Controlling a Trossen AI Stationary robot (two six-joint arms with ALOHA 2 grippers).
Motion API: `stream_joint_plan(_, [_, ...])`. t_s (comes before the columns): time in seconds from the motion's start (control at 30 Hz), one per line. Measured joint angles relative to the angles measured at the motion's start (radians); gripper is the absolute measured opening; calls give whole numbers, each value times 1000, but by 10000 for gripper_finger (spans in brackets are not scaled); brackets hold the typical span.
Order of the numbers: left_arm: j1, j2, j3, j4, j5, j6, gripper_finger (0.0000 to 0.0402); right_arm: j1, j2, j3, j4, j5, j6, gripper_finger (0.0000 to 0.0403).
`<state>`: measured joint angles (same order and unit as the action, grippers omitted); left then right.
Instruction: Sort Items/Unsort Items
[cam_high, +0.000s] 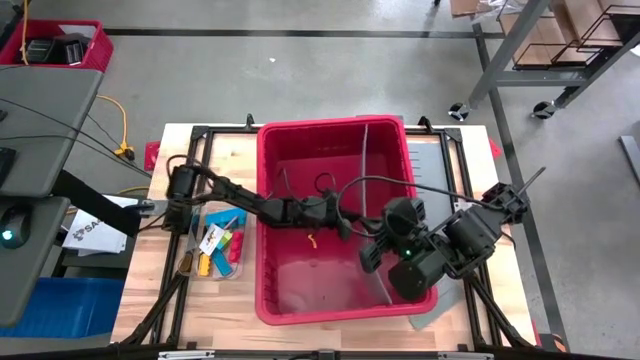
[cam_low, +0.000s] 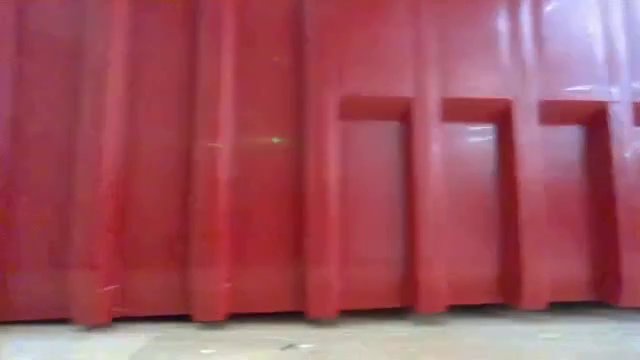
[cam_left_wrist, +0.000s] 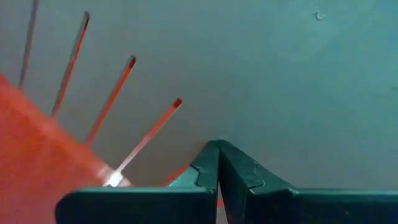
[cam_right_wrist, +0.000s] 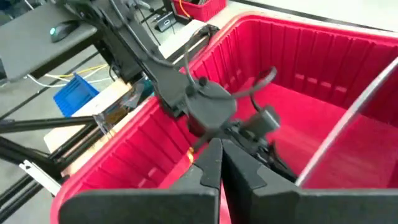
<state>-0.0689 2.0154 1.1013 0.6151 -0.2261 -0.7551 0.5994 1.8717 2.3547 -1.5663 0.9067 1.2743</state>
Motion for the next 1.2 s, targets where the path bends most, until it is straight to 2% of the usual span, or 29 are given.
stream_joint_plan(0.2, [-1, 99, 105, 102, 38, -11, 0, -12, 0, -1, -4, -10, -33, 0])
stream_joint_plan(0.33, [13, 99, 131, 73, 58, -20, 0, -45, 0, -1, -4, -107, -43, 0])
stream_joint_plan(0.5, [35, 91, 133, 28, 181, -20, 0, -63, 0, -2, -5, -139, -46, 0])
stream_joint_plan(0.57, [36, 91, 133, 30, 171, -13, 0, -63, 0, -2, -4, -168, -48, 0])
stream_joint_plan(0.63, [34, 91, 133, 27, 117, -46, 0, -63, 0, -2, -5, -209, -65, 0])
stream_joint_plan(0.7, [32, 98, 133, 24, 73, -88, 0, -62, 0, -2, -5, -211, -69, 0])
stream_joint_plan(0.77, [34, 107, 134, 26, 78, -88, 0, -62, -1, -2, -5, -197, -68, 0])
stream_joint_plan(0.87, [36, 124, 136, 8, 138, -71, 0, -62, -10, -2, -5, -181, -71, 0])
stream_joint_plan(0.97, [42, 121, 127, -63, 266, -73, 0, -69, -17, -1, -5, -176, -79, 0])
stream_joint_plan(1.07, [35, 73, 109, -126, 387, 38, 0, -69, -14, -2, -4, -177, -83, 0])
stream_joint_plan(1.2, [14, 4, 108, -257, 469, 160, 0, -68, -15, -2, -5, -176, -86, 0])
